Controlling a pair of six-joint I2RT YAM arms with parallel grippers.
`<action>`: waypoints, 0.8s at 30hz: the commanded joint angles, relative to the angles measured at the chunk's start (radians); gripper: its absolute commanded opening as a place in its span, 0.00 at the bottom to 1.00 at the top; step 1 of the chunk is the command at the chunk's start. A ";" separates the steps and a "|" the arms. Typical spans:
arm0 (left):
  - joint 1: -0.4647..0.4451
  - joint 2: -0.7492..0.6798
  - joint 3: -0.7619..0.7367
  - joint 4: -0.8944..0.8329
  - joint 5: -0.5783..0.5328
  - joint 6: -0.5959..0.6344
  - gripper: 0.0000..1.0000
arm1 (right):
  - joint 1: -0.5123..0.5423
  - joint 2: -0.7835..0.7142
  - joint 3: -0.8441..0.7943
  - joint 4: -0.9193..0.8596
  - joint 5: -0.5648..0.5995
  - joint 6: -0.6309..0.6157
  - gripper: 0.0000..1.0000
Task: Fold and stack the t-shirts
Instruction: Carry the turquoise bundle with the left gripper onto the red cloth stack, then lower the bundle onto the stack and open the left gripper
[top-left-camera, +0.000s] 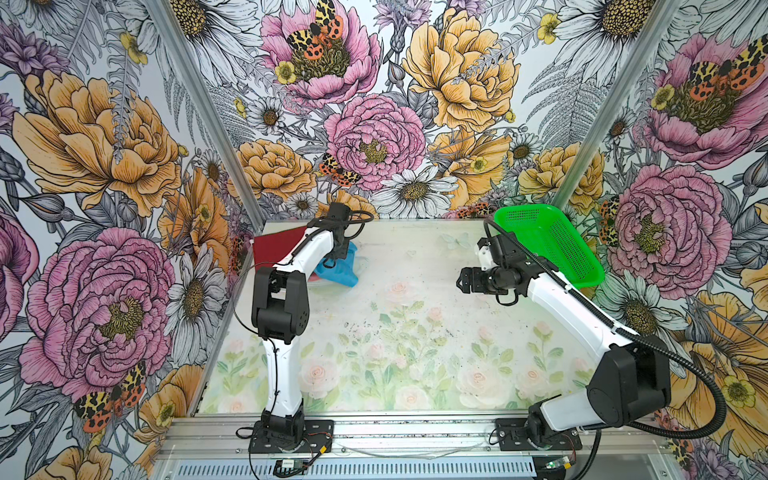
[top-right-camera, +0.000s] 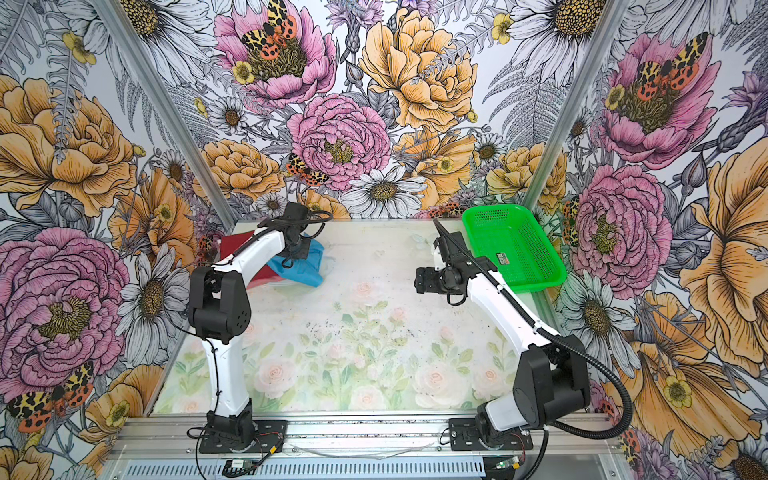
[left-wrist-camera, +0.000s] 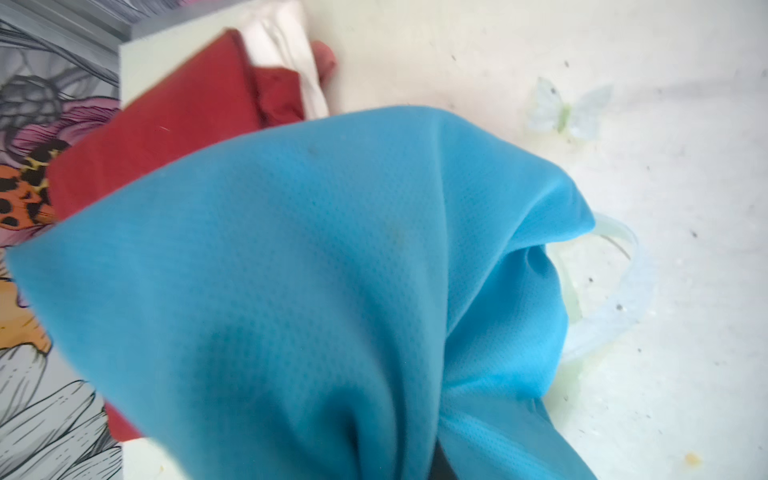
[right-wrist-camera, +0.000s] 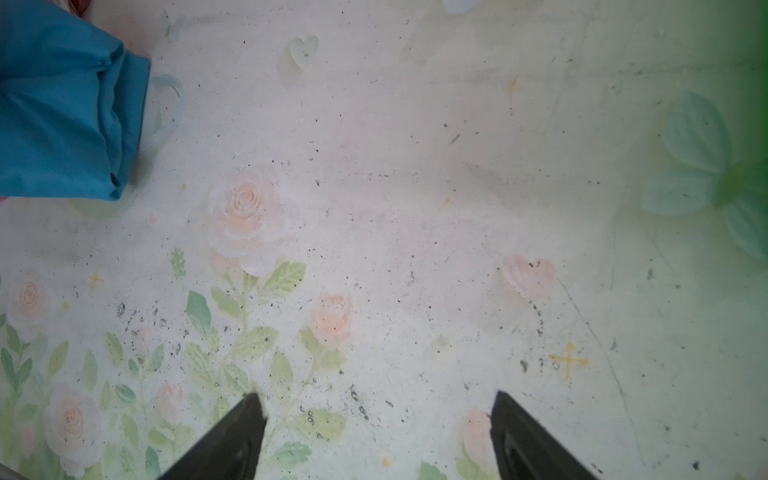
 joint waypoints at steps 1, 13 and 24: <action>0.058 -0.052 0.044 0.008 0.067 0.004 0.00 | -0.011 0.002 -0.010 0.008 0.000 -0.009 0.87; 0.283 -0.084 0.014 0.090 0.249 -0.049 0.00 | -0.023 0.027 -0.005 0.019 -0.012 -0.016 0.87; 0.365 -0.068 -0.056 0.146 0.276 -0.097 0.05 | -0.027 0.031 -0.011 0.018 -0.017 -0.022 0.87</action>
